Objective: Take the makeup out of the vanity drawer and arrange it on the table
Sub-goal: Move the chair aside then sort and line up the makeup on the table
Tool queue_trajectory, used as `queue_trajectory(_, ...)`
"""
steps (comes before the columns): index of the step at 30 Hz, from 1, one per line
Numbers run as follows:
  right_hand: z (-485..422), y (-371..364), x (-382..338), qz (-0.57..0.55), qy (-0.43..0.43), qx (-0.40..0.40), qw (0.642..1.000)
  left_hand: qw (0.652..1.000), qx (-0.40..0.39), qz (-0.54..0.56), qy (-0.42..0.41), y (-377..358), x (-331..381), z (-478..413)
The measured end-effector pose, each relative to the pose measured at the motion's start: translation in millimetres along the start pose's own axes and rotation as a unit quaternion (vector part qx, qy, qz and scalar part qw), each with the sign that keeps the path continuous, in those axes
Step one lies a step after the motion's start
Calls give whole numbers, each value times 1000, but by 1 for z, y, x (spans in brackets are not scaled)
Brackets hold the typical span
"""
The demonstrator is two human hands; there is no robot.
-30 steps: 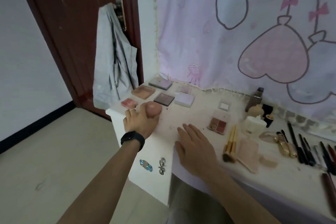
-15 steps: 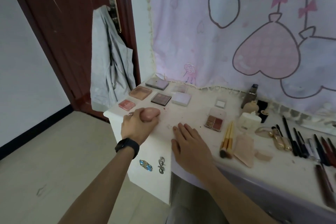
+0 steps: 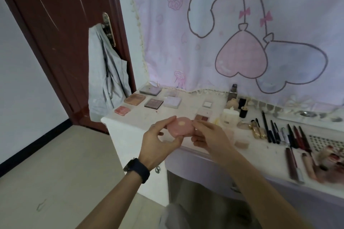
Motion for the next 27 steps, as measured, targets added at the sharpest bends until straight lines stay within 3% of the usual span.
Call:
queue_trajectory(3, 20, 29, -2, -42, -15, 10, 999, 1000, -14, 14, -9, -21, 14, 6)
queue_trajectory(8, 44, 64, 4, -124, -52, -18, 991, 991, -35, 130, 18, -58, 35, 12)
queue_trajectory(13, 60, 92, 8, -140, -48, -14, 989, 991, -77, 110, 9, -82, 48, 16)
queue_trajectory(18, 67, 109, 7, -18, -16, -5, 1000, 980, -97, 166, 56, -90, 57, 15)
queue_trajectory(24, 78, 112, -8, 141, 105, -45, 983, 961, -157, 199, 112, -98, 62, 18)
queue_trajectory(27, 80, 113, -9, 155, 130, -40, 979, 951, -193, 209, 121, -102, 64, 20)
Point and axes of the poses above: each hand's wrist, its own z-axis away from the middle knuckle, its own y-axis out of the back of the hand, x = y × z, the point moved 2 cm from there along -z, towards the middle knuckle
